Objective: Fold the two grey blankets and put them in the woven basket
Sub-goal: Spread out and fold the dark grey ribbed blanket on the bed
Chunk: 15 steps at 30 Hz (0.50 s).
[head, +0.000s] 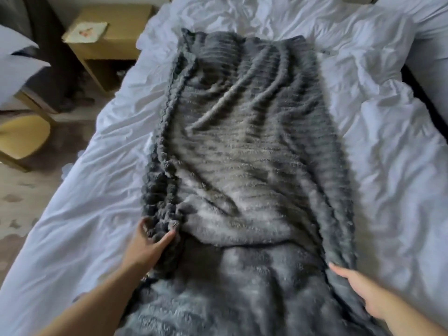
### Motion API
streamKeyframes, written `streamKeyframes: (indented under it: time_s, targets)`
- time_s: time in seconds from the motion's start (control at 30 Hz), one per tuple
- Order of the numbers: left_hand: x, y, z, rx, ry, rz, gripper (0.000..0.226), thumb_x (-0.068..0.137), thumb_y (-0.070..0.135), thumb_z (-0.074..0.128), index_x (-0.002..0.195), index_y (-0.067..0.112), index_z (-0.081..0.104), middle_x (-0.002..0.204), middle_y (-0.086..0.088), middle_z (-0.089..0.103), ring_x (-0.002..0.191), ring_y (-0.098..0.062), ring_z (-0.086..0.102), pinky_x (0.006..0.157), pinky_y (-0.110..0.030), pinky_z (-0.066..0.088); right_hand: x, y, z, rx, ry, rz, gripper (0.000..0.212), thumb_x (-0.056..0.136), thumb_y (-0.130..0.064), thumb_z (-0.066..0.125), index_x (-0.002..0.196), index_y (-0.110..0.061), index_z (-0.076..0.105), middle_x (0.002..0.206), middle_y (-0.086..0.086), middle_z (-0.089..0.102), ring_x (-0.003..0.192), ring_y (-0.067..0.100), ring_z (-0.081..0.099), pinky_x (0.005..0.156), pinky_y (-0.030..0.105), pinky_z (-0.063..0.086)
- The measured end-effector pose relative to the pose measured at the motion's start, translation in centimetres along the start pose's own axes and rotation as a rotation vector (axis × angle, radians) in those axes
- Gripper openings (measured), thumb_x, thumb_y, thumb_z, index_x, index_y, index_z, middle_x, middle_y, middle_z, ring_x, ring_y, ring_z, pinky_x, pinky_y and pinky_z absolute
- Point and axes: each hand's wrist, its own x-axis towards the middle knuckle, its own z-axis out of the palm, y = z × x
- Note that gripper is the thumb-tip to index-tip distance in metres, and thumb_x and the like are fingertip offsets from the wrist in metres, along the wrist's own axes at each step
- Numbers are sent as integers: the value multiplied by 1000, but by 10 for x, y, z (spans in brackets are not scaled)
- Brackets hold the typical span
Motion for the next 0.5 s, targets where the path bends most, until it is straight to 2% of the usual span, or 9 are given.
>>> streamKeyframes:
  time_s: [0.07, 0.13, 0.23, 0.3, 0.33, 0.37, 0.43, 0.47, 0.5]
  targets:
    - [-9, -8, 5, 86, 8, 71, 86, 68, 62, 72, 139, 24, 40, 125, -10, 58, 111, -29, 58, 92, -38, 49, 3, 7, -2, -32, 127, -158, 65, 79, -33, 74, 133, -4, 52, 137, 16, 53, 125, 31, 50, 103, 37, 35]
    - [-10, -19, 6, 131, -105, 32, 86, 63, 77, 58, 133, 27, 50, 120, -13, 63, 104, -30, 62, 88, -38, 51, 2, 22, -3, -58, 124, -221, 64, 79, -34, 74, 133, -5, 53, 137, 15, 54, 127, 30, 48, 109, 38, 32]
    - [-17, -39, 10, 332, -284, 30, 90, 64, 81, 50, 136, 26, 50, 125, -9, 61, 111, -27, 59, 90, -33, 46, 3, 39, -12, -59, 2, -1, 65, 81, -41, 71, 135, -10, 51, 135, 12, 55, 126, 32, 49, 107, 48, 37]
    - [-27, -48, 15, 447, -281, 139, 76, 75, 70, 58, 138, 29, 46, 133, -7, 53, 118, -26, 54, 94, -33, 43, -3, 48, -18, -127, -17, 146, 56, 85, -34, 67, 130, -4, 53, 120, 18, 62, 112, 36, 58, 95, 48, 47]
    - [-30, -51, 17, 468, -243, 190, 65, 80, 63, 60, 136, 30, 50, 130, -7, 53, 114, -26, 56, 91, -32, 44, -7, 52, -20, -179, -15, 165, 52, 87, -30, 64, 129, -2, 53, 118, 20, 63, 108, 37, 59, 94, 48, 47]
    - [-34, -51, 19, 468, -210, 235, 50, 86, 55, 59, 128, 29, 57, 122, -6, 57, 106, -26, 59, 85, -31, 46, -11, 52, -21, -229, -15, 149, 50, 89, -27, 63, 130, -1, 53, 124, 20, 60, 112, 36, 57, 99, 49, 44]
    - [-42, -41, 23, 449, -181, 308, 25, 95, 37, 53, 94, 18, 69, 93, -6, 66, 85, -28, 62, 66, -28, 44, -25, 43, -21, -324, -2, 19, 44, 89, -23, 64, 127, -3, 55, 131, 15, 56, 119, 31, 53, 107, 46, 38]
    - [-43, -32, 23, 424, -162, 295, 29, 97, 28, 48, 78, 13, 63, 79, -8, 65, 77, -30, 61, 58, -27, 40, -33, 32, -24, -356, 1, -78, 39, 87, -22, 67, 121, -5, 60, 126, 11, 60, 115, 27, 56, 105, 43, 40]
    - [-41, -19, 17, 360, -101, 254, 33, 98, 22, 43, 71, 10, 57, 76, -13, 63, 75, -31, 58, 57, -29, 37, -43, 13, -27, -351, -6, -178, 32, 85, -22, 70, 113, -6, 64, 116, 8, 65, 106, 24, 61, 98, 40, 45]
